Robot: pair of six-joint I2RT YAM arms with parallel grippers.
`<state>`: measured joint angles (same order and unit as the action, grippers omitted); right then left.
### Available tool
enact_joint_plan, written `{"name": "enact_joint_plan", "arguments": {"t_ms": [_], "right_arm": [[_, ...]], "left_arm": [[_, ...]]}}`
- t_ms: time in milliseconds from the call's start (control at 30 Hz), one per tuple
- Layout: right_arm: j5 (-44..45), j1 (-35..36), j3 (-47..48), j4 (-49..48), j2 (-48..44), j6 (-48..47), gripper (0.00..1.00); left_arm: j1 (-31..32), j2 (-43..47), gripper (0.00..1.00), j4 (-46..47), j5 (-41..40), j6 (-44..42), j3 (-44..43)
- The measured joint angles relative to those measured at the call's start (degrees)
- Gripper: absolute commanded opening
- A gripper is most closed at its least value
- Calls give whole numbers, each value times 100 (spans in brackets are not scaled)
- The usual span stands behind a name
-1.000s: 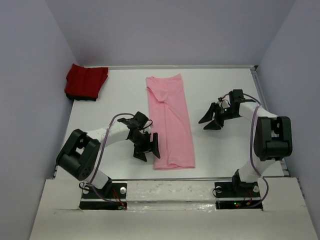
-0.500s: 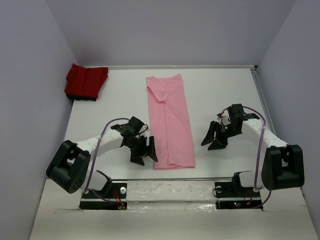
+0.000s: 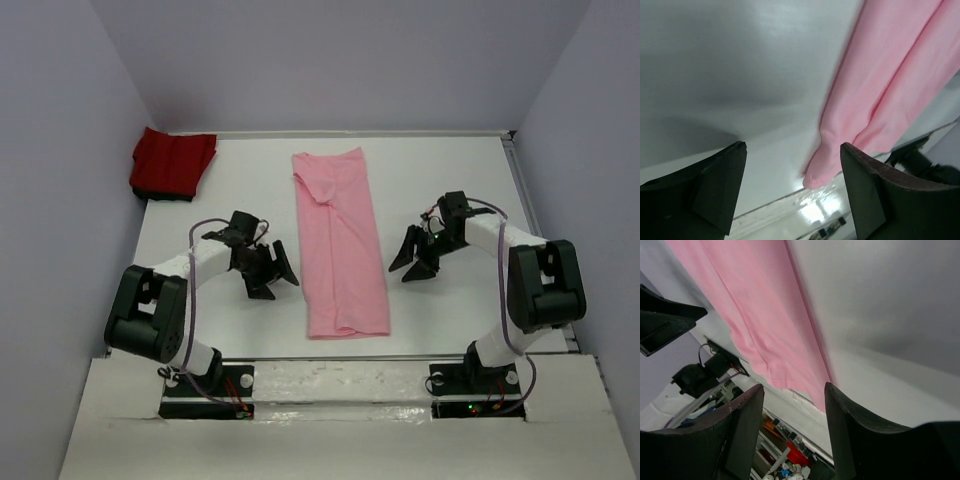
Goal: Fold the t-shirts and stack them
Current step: Rotate the tshirt 90 degrees
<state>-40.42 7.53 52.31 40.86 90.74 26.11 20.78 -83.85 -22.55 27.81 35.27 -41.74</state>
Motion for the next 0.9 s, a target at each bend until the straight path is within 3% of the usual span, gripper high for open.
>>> {"name": "enact_joint_plan", "arguments": {"t_ms": [100, 200, 700, 900], "right_arm": [[-122, -44, 868, -332, 778, 79, 57], [-254, -107, 1696, -627, 1493, 96, 57], [-553, -267, 4256, -1360, 3803, 442, 56], [-546, -271, 4734, -1434, 4205, 459, 57]], "left_arm": [[-702, -243, 85, 46, -127, -50, -446], [-920, -669, 85, 282, -138, -103, -1036], [-1228, -2616, 84, 1224, 22, -363, -2852], [-1263, -3171, 83, 1362, -66, -476, -3558]]}}
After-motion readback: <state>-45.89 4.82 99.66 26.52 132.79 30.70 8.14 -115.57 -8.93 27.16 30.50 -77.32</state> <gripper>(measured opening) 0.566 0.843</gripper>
